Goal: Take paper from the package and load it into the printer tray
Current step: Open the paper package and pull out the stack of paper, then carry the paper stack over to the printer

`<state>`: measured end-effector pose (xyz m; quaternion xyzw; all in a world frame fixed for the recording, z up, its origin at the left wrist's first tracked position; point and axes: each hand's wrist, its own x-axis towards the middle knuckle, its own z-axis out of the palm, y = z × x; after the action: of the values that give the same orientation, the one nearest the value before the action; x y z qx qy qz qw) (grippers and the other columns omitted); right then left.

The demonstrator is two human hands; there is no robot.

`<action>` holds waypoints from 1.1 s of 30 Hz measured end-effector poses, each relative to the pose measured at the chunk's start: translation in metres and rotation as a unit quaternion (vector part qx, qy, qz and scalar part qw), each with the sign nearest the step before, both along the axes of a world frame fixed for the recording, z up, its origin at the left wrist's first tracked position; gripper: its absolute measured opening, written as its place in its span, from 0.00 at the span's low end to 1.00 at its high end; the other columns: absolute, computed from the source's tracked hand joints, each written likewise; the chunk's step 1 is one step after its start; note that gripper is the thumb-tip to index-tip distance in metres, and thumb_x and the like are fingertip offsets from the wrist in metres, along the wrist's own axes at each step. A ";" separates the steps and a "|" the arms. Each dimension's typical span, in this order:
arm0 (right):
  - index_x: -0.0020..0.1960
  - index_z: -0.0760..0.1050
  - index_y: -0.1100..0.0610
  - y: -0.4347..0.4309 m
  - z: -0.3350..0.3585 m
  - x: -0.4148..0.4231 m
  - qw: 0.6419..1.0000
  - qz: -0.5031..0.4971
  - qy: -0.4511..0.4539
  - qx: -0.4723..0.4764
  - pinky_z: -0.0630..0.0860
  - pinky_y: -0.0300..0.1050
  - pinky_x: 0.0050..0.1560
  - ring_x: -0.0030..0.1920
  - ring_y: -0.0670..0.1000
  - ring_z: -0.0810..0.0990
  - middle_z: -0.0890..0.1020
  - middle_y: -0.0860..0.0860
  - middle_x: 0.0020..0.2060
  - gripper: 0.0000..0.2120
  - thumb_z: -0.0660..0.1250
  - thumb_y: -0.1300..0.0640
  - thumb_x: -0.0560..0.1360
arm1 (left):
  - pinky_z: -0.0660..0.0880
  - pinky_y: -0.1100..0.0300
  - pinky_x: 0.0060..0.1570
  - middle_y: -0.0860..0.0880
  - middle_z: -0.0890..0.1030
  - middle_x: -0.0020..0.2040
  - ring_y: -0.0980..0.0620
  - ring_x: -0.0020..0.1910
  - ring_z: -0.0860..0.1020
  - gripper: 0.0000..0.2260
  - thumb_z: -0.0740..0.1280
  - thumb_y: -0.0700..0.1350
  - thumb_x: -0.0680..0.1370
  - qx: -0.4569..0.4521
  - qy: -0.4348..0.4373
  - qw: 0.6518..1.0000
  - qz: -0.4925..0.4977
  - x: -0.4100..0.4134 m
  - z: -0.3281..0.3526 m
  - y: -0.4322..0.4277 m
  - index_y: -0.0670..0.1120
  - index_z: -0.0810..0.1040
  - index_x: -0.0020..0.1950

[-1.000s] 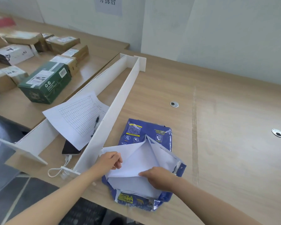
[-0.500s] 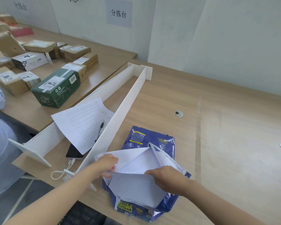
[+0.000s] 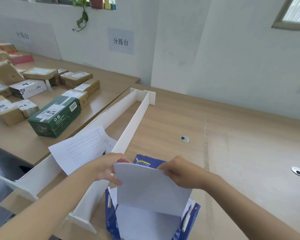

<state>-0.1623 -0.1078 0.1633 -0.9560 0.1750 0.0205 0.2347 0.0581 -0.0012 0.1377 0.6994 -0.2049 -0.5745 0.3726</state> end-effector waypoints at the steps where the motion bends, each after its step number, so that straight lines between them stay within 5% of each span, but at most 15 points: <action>1: 0.39 0.72 0.66 -0.003 0.005 0.002 1.000 -0.004 -0.001 0.001 0.61 0.45 0.35 0.34 0.56 0.61 0.67 0.60 0.30 0.10 0.54 0.73 0.70 | 0.79 0.43 0.48 0.40 0.78 0.45 0.42 0.47 0.77 0.06 0.63 0.41 0.75 -0.007 0.002 1.000 -0.002 0.003 0.005 -0.004 0.42 0.79 0.44; 4: 0.44 0.75 0.68 -0.012 0.022 0.003 0.999 -0.032 -0.008 0.012 0.63 0.44 0.38 0.35 0.58 0.64 0.73 0.63 0.32 0.12 0.54 0.73 0.71 | 0.81 0.44 0.46 0.41 0.77 0.43 0.42 0.44 0.80 0.09 0.60 0.46 0.78 -0.041 0.017 0.999 -0.009 0.010 0.021 -0.015 0.43 0.77 0.44; 8: 0.52 0.80 0.62 -0.029 0.063 0.001 0.996 -0.070 -0.037 0.029 0.72 0.44 0.45 0.41 0.56 0.75 0.81 0.51 0.37 0.17 0.55 0.72 0.73 | 0.82 0.52 0.37 0.47 0.84 0.36 0.48 0.36 0.84 0.19 0.59 0.56 0.78 -0.108 0.042 0.993 0.015 0.016 0.039 -0.025 0.48 0.85 0.39; 13: 0.55 0.81 0.60 -0.036 0.112 -0.005 0.986 -0.109 -0.123 -0.011 0.76 0.47 0.51 0.51 0.56 0.81 0.85 0.57 0.49 0.19 0.56 0.72 0.74 | 0.78 0.53 0.38 0.41 0.76 0.52 0.46 0.46 0.77 0.14 0.61 0.55 0.78 -0.116 -0.035 0.985 0.125 0.019 0.040 -0.032 0.45 0.75 0.47; 17: 0.58 0.80 0.56 -0.024 0.113 -0.010 0.982 -0.087 -0.144 -0.088 0.71 0.39 0.46 0.45 0.53 0.80 0.85 0.56 0.48 0.20 0.57 0.71 0.75 | 0.81 0.43 0.40 0.38 0.72 0.58 0.38 0.52 0.76 0.19 0.62 0.52 0.77 -0.081 0.190 0.969 0.135 0.016 0.034 -0.034 0.41 0.69 0.62; 19: 0.59 0.80 0.56 -0.015 0.098 -0.013 0.983 -0.050 -0.134 -0.117 0.72 0.39 0.47 0.49 0.54 0.81 0.85 0.56 0.52 0.22 0.57 0.73 0.72 | 0.82 0.47 0.31 0.35 0.74 0.56 0.36 0.45 0.81 0.22 0.58 0.52 0.79 -0.084 0.276 0.948 0.135 0.013 0.034 -0.038 0.35 0.66 0.63; 23: 0.62 0.78 0.53 -0.004 0.053 -0.031 0.983 -0.046 -0.124 -0.127 0.77 0.49 0.56 0.60 0.51 0.79 0.79 0.50 0.63 0.28 0.55 0.74 0.71 | 0.74 0.65 0.15 0.37 0.79 0.29 0.47 0.18 0.79 0.11 0.54 0.36 0.80 -0.075 0.158 0.974 0.142 -0.005 0.027 -0.047 0.34 0.72 0.40; 25: 0.61 0.78 0.51 0.003 0.026 -0.042 0.984 -0.075 -0.130 -0.094 0.77 0.49 0.58 0.62 0.50 0.78 0.77 0.49 0.64 0.27 0.55 0.74 0.71 | 0.76 0.62 0.19 0.39 0.79 0.25 0.46 0.20 0.79 0.11 0.53 0.31 0.78 -0.062 0.119 0.982 0.129 -0.011 0.018 -0.050 0.36 0.70 0.38; 28: 0.60 0.79 0.50 0.013 -0.012 -0.058 0.979 -0.124 -0.162 0.005 0.77 0.46 0.59 0.63 0.45 0.77 0.77 0.45 0.63 0.21 0.59 0.68 0.74 | 0.74 0.53 0.34 0.38 0.76 0.39 0.42 0.34 0.76 0.07 0.54 0.29 0.76 -0.091 0.070 0.987 0.114 -0.017 0.014 -0.058 0.37 0.69 0.47; 33: 0.54 0.79 0.37 0.023 -0.046 -0.069 0.913 -0.244 -0.151 0.289 0.78 0.36 0.56 0.58 0.36 0.77 0.79 0.37 0.58 0.15 0.71 0.52 0.70 | 0.73 0.44 0.60 0.38 0.77 0.59 0.37 0.56 0.77 0.20 0.55 0.28 0.76 -0.186 -0.011 0.982 0.014 -0.038 0.030 -0.066 0.40 0.70 0.66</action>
<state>-0.2309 -0.0844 0.1174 -0.7659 0.3514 -0.1325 0.5218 0.0202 -0.0675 0.1676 0.6272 -0.3028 -0.5132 0.5016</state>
